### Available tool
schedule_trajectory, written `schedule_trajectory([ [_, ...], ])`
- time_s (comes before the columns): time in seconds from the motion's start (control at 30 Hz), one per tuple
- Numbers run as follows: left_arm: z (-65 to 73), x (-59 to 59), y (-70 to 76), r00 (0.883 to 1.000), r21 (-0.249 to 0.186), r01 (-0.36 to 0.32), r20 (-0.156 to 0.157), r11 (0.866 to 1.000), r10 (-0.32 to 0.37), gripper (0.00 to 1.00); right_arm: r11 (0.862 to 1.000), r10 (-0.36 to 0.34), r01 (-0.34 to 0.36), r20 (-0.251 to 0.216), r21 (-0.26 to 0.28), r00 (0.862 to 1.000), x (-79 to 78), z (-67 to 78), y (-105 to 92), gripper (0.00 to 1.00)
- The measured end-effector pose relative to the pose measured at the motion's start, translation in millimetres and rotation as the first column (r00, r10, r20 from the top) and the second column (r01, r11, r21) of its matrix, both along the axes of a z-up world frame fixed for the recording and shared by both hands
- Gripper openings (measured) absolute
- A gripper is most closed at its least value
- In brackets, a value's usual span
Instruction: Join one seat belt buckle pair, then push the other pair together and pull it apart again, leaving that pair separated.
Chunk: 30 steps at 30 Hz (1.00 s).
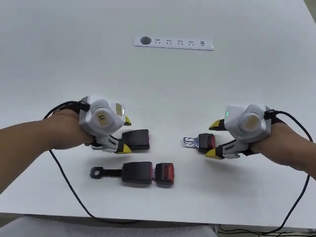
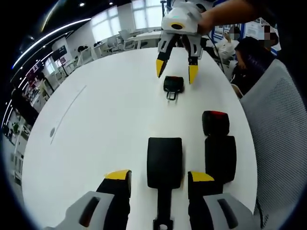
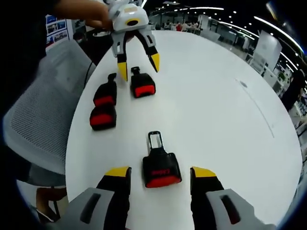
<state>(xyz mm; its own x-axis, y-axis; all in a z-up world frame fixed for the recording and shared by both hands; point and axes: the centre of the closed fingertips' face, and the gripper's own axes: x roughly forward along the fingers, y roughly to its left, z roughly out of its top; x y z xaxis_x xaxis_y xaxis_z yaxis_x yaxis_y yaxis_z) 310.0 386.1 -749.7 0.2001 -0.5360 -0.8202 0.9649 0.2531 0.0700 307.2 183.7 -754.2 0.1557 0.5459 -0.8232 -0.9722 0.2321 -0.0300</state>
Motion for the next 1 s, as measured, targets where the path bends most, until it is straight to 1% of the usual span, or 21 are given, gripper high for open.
schedule_trajectory([
  [0.03,4.2,-1.0,1.4,1.000,-0.016,-0.028,0.002,0.999,0.028,0.49,1.000,-0.012,0.012,0.000,0.009,1.000,-2.4,2.8,0.9,0.48],
  [0.07,8.6,-2.3,3.8,0.998,-0.034,-0.058,0.006,0.998,0.058,0.51,0.999,-0.028,0.028,0.006,0.021,1.000,-1.8,-1.2,0.1,0.49],
  [0.1,10.4,-2.5,8.5,0.996,-0.036,-0.088,0.011,0.995,0.089,0.53,0.999,-0.031,0.031,0.008,0.023,0.999,-2.8,-1.0,0.2,0.49],
  [0.13,13.6,-4.5,12.9,0.992,-0.051,-0.125,0.011,0.991,0.126,0.55,0.998,-0.045,0.045,0.005,0.032,0.999,-8.8,2.7,2.3,0.50],
  [0.17,19.7,-7.8,13.2,0.990,-0.067,-0.142,0.006,0.988,0.143,0.56,0.996,-0.074,0.074,-0.003,0.041,0.997,-13.4,4.5,3.3,0.50],
  [0.2,22.7,-11.1,15.4,0.987,-0.081,-0.160,0.003,0.984,0.161,0.56,0.996,-0.081,0.081,0.002,0.044,0.997,-15.2,4.4,3.0,0.51],
  [0.23,27.1,-15.2,19.6,0.984,-0.084,-0.178,0.011,0.980,0.179,0.57,0.995,-0.085,0.084,0.010,0.049,0.996,-17.5,5.5,3.6,0.53],
  [0.3,29.8,-23.0,26.9,0.980,-0.087,-0.195,0.017,0.977,0.197,0.59,0.989,-0.131,0.129,0.021,0.075,0.991,-20.9,10.1,6.2,0.58],
  [0.37,33.2,-29.8,34.9,0.972,-0.100,-0.232,0.019,0.967,0.235,0.62,0.986,-0.145,0.142,0.037,0.090,0.989,-26.6,16.5,8.1,0.63],
  [0.4,35.0,-31.9,37.9,0.967,-0.105,-0.248,0.023,0.963,0.252,0.62,0.982,-0.167,0.163,0.040,0.101,0.985,-25.5,14.5,6.8,0.65],
  [0.43,30.7,-34.5,42.5,0.964,-0.106,-0.260,0.022,0.960,0.264,0.63,0.980,-0.175,0.170,0.042,0.107,0.984,-26.7,15.2,6.7,0.67],
  [0.47,31.0,-39.3,46.5,0.962,-0.108,-0.269,0.023,0.957,0.273,0.65,0.977,-0.189,0.182,0.049,0.113,0.981,-30.1,18.1,7.4,0.69],
  [0.5,32.4,-40.7,46.5,0.961,-0.109,-0.272,0.024,0.956,0.276,0.67,0.973,-0.205,0.198,0.050,0.120,0.977,-31.0,19.2,7.0,0.71],
  [0.6,32.6,-47.8,60.7,0.949,-0.113,-0.310,0.026,0.944,0.315,0.73,0.965,-0.232,0.225,0.041,0.133,0.972,-37.4,22.2,5.9,0.75],
  [0.67,37.1,-52.0,65.9,0.941,-0.117,-0.332,0.032,0.936,0.337,0.76,0.956,-0.260,0.253,0.032,0.147,0.965,-42.0,23.3,5.1,0.77],
  [0.73,42.5,-59.7,67.6,0.934,-0.123,-0.350,0.029,0.929,0.356,0.78,0.949,-0.281,0.271,0.040,0.160,0.959,-45.3,25.7,4.0,0.80],
  [0.77,39.6,-61.9,70.6,0.933,-0.125,-0.354,0.031,0.927,0.360,0.80,0.945,-0.294,0.283,0.046,0.166,0.955,-45.8,26.4,3.1,0.83],
  [0.83,38.1,-66.3,76.6,0.928,-0.130,-0.367,0.025,0.921,0.373,0.85,0.934,-0.320,0.308,0.039,0.181,0.947,-49.9,29.0,1.4,0.86],
  [0.87,38.0,-69.7,78.6,0.926,-0.134,-0.371,0.019,0.919,0.377,0.85,0.932,-0.326,0.315,0.036,0.179,0.945,-53.8,30.4,1.4,0.87],
  [0.93,36.8,-73.7,81.0,0.921,-0.134,-0.386,0.006,0.913,0.390,0.86,0.922,-0.353,0.342,0.031,0.178,0.935,-57.4,30.7,-2.4,0.88],
  [1.0,34.6,-77.4,89.2,0.912,-0.141,-0.405,0.002,0.904,0.409,0.91,0.919,-0.359,0.348,0.029,0.186,0.933,-60.6,32.3,-4.9,0.90],
])
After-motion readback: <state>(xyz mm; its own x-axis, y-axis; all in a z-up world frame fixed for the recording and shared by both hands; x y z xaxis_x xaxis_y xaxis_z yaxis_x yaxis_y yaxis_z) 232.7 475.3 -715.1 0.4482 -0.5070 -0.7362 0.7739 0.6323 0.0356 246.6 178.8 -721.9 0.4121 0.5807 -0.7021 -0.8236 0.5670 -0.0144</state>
